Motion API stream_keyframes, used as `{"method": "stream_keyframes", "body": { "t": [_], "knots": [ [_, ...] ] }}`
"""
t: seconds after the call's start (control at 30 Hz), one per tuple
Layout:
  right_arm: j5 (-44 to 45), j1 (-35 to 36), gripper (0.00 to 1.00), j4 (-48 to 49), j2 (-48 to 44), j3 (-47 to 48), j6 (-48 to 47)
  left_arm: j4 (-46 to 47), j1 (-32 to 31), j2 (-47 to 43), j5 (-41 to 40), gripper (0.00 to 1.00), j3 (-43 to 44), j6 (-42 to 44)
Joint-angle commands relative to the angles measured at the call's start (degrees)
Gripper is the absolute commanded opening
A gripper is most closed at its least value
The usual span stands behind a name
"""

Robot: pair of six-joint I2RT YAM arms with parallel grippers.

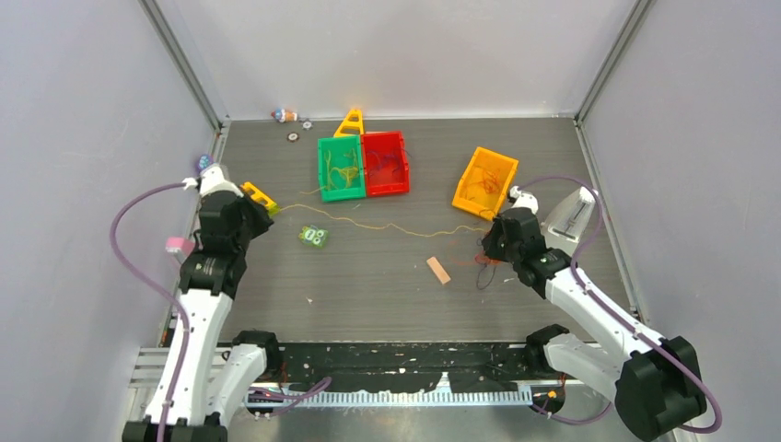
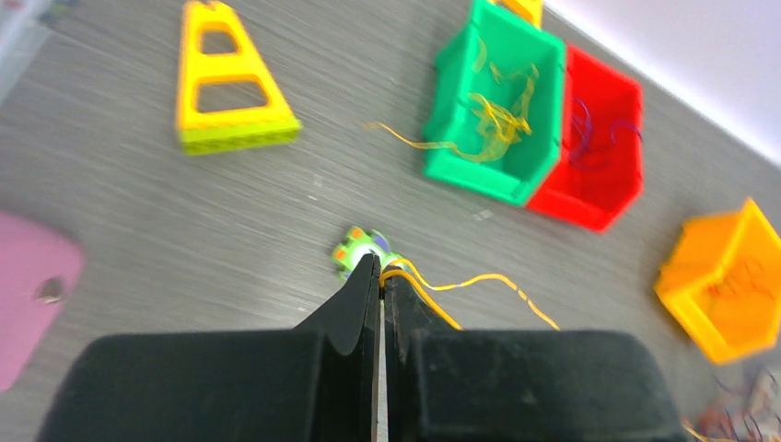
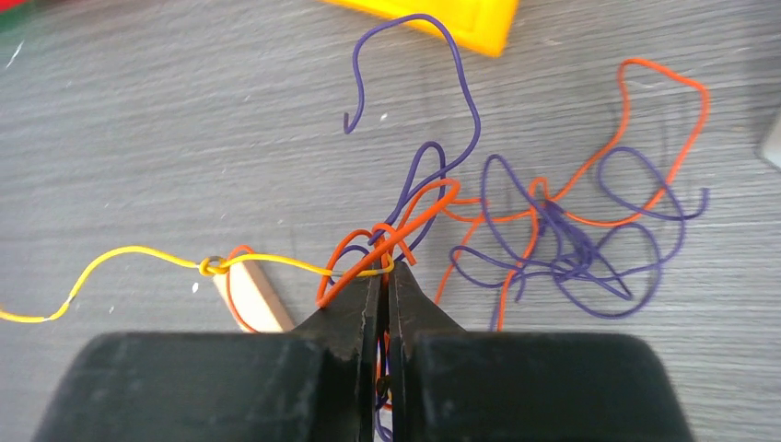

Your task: Untangle the cables

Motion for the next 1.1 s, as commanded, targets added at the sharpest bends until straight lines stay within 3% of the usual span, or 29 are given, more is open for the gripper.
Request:
{"method": "stream_keyframes", "body": {
  "t": [0.0,0.07,0.17,0.23,0.27,0.53,0.7,1.07],
  "knots": [
    [-11.7,-0.2,0.05,3.4,0.1,0.3,-3.4,5.5,-1.3,8.4,23.3,0.07,1.5,3.9],
    [-16.3,-0.2,0.05,4.9,0.2,-0.1,-4.1,3.2,-5.0,12.8,25.2,0.27,4.1,6.1],
    [-20.4,-0.2,0.05,5.9,0.7,0.2,-4.7,0.1,-14.5,17.7,20.5,0.69,7.7,10.1],
    [-22.2,-0.2,0.05,5.7,1.2,0.7,-5.7,-0.7,-19.3,20.6,19.1,0.89,9.8,12.0],
    [-23.2,-0.2,0.05,5.4,1.6,1.0,-5.9,-0.7,-21.2,22.6,19.2,0.93,10.6,13.0],
    [-26.4,0.1,0.05,3.8,2.3,3.0,-8.1,11.2,-31.7,32.7,32.8,0.88,13.0,18.5],
    [-26.9,0.4,0.05,3.3,3.2,3.8,-8.5,13.3,-36.3,39.6,40.3,0.83,17.8,19.9],
    [-25.9,1.5,0.05,3.3,4.2,4.1,-8.5,14.9,-42.8,53.3,44.6,0.76,28.6,15.7]
  ]
}}
